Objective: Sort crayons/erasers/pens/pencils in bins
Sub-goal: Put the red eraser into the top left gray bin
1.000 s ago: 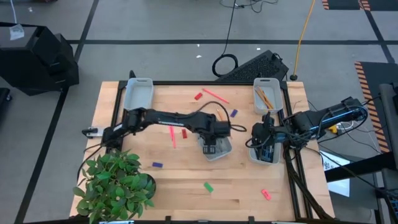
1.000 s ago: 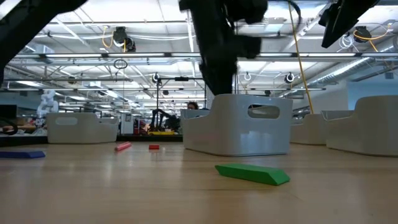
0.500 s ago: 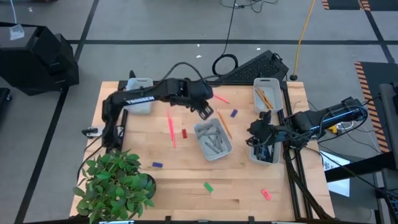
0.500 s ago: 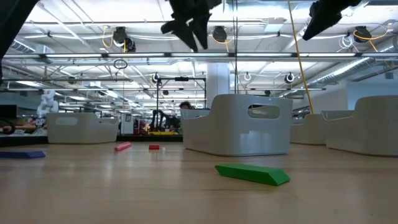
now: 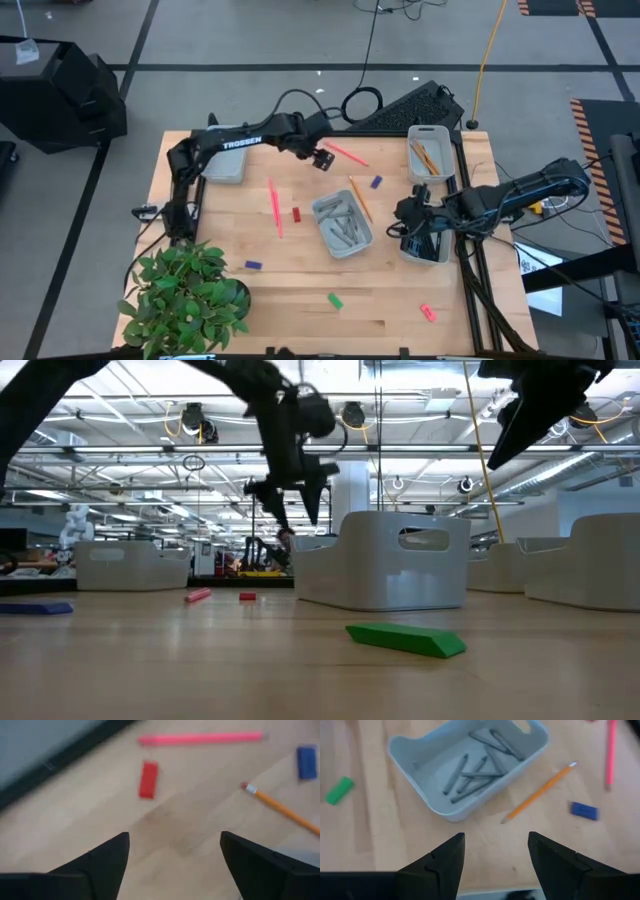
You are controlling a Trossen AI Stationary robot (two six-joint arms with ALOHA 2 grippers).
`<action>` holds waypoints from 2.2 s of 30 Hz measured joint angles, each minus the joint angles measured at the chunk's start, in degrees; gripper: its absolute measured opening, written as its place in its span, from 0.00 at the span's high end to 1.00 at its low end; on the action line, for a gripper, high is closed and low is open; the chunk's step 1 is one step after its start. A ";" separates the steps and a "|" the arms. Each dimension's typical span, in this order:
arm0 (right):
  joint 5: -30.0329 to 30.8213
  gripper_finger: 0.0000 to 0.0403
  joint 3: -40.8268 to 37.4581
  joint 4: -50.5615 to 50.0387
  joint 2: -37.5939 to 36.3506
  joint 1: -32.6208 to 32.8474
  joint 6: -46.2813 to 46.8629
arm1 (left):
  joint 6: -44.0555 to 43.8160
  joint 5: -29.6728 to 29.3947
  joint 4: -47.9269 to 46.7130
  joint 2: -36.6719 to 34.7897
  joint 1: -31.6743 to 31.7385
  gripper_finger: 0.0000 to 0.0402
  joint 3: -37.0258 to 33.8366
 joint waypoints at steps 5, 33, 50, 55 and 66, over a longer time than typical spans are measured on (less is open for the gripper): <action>-4.65 0.47 -0.97 3.56 0.27 -4.37 2.31 | 7.43 5.41 6.87 3.92 5.46 0.21 -1.80; -16.78 0.47 8.18 30.92 14.51 -26.85 9.75 | 24.29 5.15 7.38 14.05 10.92 0.32 0.26; -13.48 0.52 8.80 29.23 15.10 -27.13 14.84 | 38.23 23.44 12.81 11.92 8.99 0.96 0.33; -13.59 0.56 8.80 29.95 15.10 -27.20 15.94 | 39.57 23.66 11.56 14.15 9.17 0.99 0.03; -13.30 0.58 8.77 31.11 15.10 -27.20 16.66 | 49.86 25.32 14.68 14.53 12.82 0.99 0.24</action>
